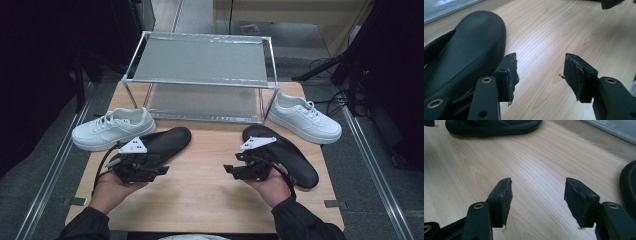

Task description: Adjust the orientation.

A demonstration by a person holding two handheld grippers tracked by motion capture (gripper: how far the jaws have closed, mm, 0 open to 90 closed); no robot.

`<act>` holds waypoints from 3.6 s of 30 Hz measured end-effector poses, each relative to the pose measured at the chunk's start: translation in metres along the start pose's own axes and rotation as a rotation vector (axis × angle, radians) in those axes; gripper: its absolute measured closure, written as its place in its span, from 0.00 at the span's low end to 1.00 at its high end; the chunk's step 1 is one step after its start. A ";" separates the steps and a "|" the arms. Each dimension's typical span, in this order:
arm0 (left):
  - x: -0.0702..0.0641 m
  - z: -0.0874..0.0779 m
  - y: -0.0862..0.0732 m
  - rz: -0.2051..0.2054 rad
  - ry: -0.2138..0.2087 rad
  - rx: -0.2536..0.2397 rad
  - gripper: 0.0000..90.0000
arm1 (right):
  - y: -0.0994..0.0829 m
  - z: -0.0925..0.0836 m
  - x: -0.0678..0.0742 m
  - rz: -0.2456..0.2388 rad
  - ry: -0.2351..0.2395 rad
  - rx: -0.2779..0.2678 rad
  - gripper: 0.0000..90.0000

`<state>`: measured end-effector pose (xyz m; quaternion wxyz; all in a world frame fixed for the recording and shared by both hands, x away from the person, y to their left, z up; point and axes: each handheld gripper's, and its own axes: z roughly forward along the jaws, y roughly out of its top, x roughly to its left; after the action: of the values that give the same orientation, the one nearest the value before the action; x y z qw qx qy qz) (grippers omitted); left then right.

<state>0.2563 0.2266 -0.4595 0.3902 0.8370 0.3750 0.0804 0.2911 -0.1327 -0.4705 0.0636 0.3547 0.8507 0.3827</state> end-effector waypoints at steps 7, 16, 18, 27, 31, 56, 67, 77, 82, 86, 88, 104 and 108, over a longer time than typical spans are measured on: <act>0.007 0.004 0.003 0.005 -0.010 0.013 0.45 | -0.002 -0.002 0.001 -0.011 -0.014 -0.018 0.45; 0.010 0.003 0.000 0.029 -0.014 -0.001 0.45 | -0.002 0.000 -0.004 0.034 0.026 0.001 0.42; 0.012 0.002 0.000 0.025 -0.014 -0.003 0.45 | -0.002 0.000 -0.003 0.030 0.029 -0.001 0.42; 0.027 -0.006 -0.001 -0.010 0.006 -0.015 0.46 | -0.003 0.004 -0.003 0.016 0.019 0.027 0.41; 0.035 -0.008 -0.004 -0.034 0.016 -0.026 0.46 | -0.003 0.005 -0.003 0.013 0.020 0.032 0.41; 0.079 0.006 0.000 -0.091 0.014 -0.006 0.46 | -0.003 0.014 0.002 -0.016 0.028 0.069 0.41; 0.089 0.014 -0.007 -0.097 0.006 0.075 0.52 | -0.003 0.015 0.002 -0.018 0.033 0.075 0.41; 0.093 0.021 -0.010 -0.099 0.025 0.101 0.60 | -0.002 0.017 0.003 -0.032 0.037 0.085 0.41; 0.098 0.028 -0.009 -0.138 -0.002 0.130 0.58 | -0.002 0.019 0.004 -0.036 0.035 0.093 0.41; 0.094 0.028 -0.010 -0.095 0.004 0.134 0.61 | -0.002 0.019 0.003 -0.030 0.035 0.091 0.41; 0.094 0.027 -0.009 -0.106 0.008 0.144 0.61 | -0.002 0.020 0.003 -0.028 0.035 0.091 0.41; 0.090 0.022 -0.003 -0.148 -0.074 0.168 0.87 | -0.002 0.017 0.004 -0.030 0.041 0.077 0.44; 0.090 0.019 -0.002 -0.170 -0.092 0.169 0.93 | 0.001 0.011 0.002 0.003 0.064 0.005 0.46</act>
<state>0.3272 0.2786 -0.4876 0.3406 0.8350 0.4316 -0.0230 0.2942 -0.1239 -0.4771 0.0351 0.3437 0.8527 0.3918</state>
